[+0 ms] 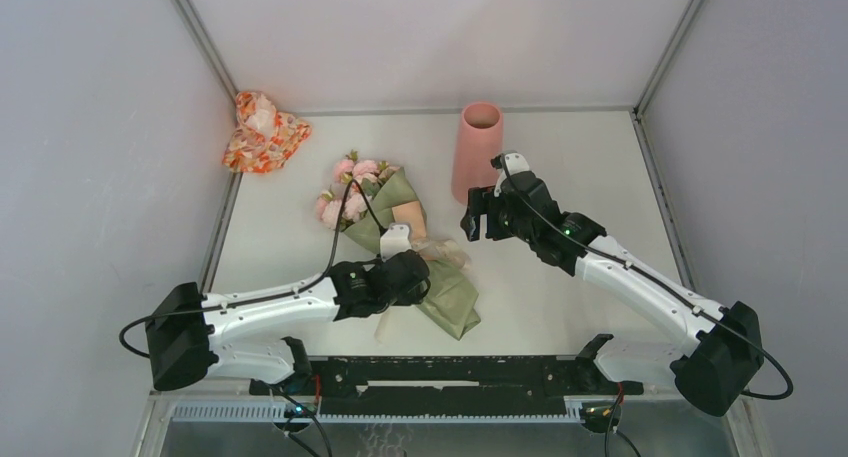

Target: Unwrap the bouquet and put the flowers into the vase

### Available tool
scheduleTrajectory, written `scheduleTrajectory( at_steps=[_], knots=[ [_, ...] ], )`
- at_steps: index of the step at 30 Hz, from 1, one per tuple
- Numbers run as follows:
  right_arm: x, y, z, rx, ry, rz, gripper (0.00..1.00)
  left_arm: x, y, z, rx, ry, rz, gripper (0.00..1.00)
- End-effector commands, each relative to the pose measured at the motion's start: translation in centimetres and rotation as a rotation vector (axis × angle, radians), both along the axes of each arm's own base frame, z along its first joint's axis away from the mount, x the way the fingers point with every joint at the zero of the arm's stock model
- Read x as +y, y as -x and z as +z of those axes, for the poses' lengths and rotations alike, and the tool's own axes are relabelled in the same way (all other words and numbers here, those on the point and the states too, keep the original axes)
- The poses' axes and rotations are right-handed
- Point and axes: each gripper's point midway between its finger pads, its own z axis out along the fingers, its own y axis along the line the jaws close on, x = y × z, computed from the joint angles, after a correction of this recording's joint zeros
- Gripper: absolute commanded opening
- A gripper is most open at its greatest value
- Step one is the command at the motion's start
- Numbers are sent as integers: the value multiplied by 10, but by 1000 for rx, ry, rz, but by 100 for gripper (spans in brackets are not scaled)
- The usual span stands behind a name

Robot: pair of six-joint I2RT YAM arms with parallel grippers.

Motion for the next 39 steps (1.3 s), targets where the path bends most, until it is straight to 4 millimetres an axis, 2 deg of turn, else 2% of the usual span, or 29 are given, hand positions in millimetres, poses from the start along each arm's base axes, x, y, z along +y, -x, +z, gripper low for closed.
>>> scheduleTrajectory(
  at_steps=[1,11,18,23,30,35,39],
  knots=[
    [6,-4,13,-31,-55,-5,84,2,-4,0,-15,8,36,45],
    [12,-7,9,-22,-61,8,84,29,-17,-4,-18,-39,148,46],
    [12,-8,8,-19,-60,10,84,31,-21,-18,12,-65,156,45],
    [10,-9,6,-14,-58,5,84,26,-23,-25,23,-74,148,34],
    [12,-8,4,0,-61,9,84,27,-26,-31,37,-95,152,1],
    [20,-3,-3,25,-62,31,84,36,-27,-29,33,-111,185,0],
    [34,4,-9,44,-65,72,84,49,-26,-11,-4,-103,222,0]
  ],
)
